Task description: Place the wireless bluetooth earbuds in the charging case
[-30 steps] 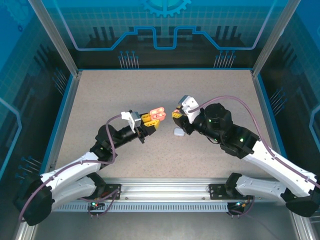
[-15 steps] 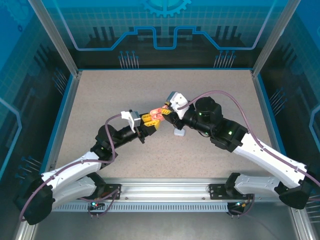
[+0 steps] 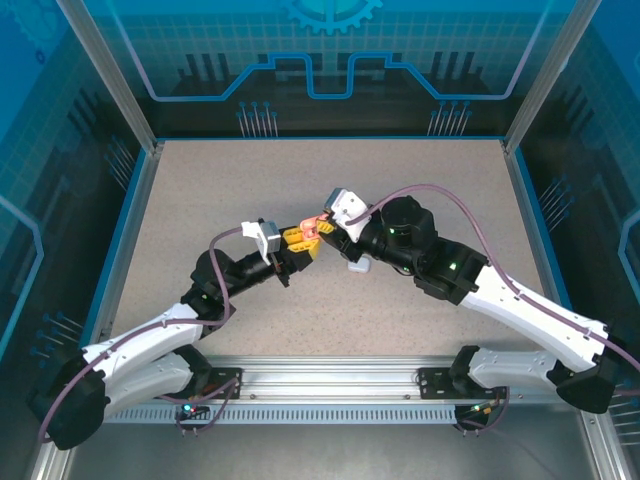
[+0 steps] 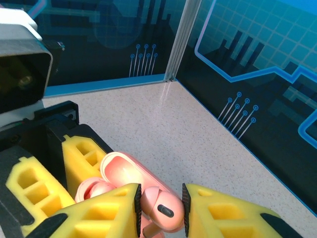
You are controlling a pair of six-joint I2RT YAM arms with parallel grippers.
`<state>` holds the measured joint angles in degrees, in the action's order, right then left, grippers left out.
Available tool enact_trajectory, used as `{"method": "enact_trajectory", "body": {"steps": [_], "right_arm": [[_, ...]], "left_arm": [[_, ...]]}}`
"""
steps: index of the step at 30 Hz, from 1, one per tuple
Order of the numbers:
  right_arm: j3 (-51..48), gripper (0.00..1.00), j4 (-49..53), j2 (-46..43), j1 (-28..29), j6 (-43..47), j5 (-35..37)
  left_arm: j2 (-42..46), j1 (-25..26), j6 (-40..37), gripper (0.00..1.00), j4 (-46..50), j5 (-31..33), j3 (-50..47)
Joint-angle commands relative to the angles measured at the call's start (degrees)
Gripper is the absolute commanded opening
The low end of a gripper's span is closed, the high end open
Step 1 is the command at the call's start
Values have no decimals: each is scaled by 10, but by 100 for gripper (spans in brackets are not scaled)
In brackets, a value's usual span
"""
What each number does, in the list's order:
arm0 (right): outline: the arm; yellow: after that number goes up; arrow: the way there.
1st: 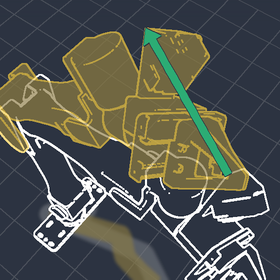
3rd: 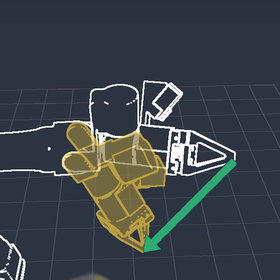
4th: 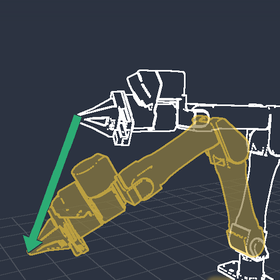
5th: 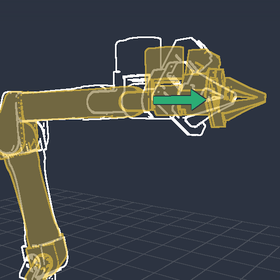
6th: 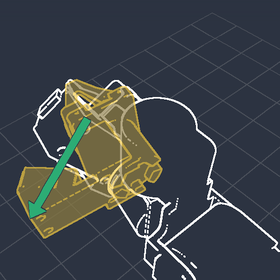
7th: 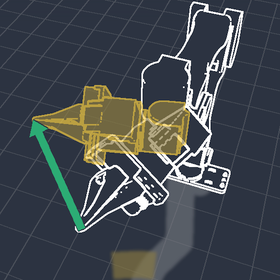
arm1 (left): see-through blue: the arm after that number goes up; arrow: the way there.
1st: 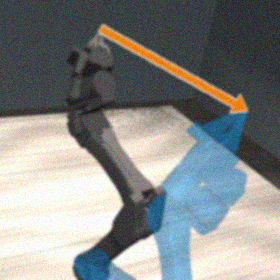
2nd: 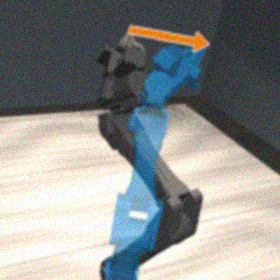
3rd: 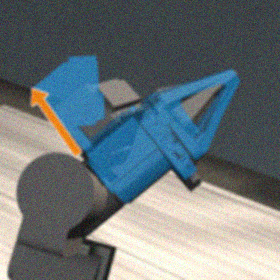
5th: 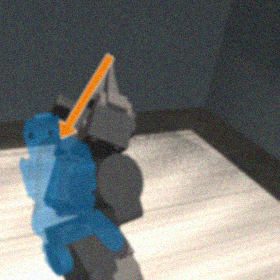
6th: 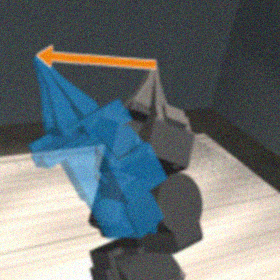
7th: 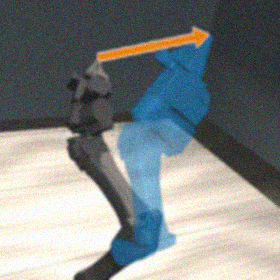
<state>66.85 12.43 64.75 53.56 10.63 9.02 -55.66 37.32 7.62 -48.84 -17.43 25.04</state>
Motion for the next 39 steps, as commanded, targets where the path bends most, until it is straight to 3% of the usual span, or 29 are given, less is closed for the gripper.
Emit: {"method": "enact_trajectory", "body": {"steps": [1,21,39], "right_arm": [[3,29,-8,1,7,12,19],[-12,29,18,5,16,13,35],[28,37,53,30,2,-93,-43]], "left_arm": [[12,4,8,0,-26,-5,21],[11,4,10,0,-25,0,22],[4,4,5,0,-28,3,18]]}}
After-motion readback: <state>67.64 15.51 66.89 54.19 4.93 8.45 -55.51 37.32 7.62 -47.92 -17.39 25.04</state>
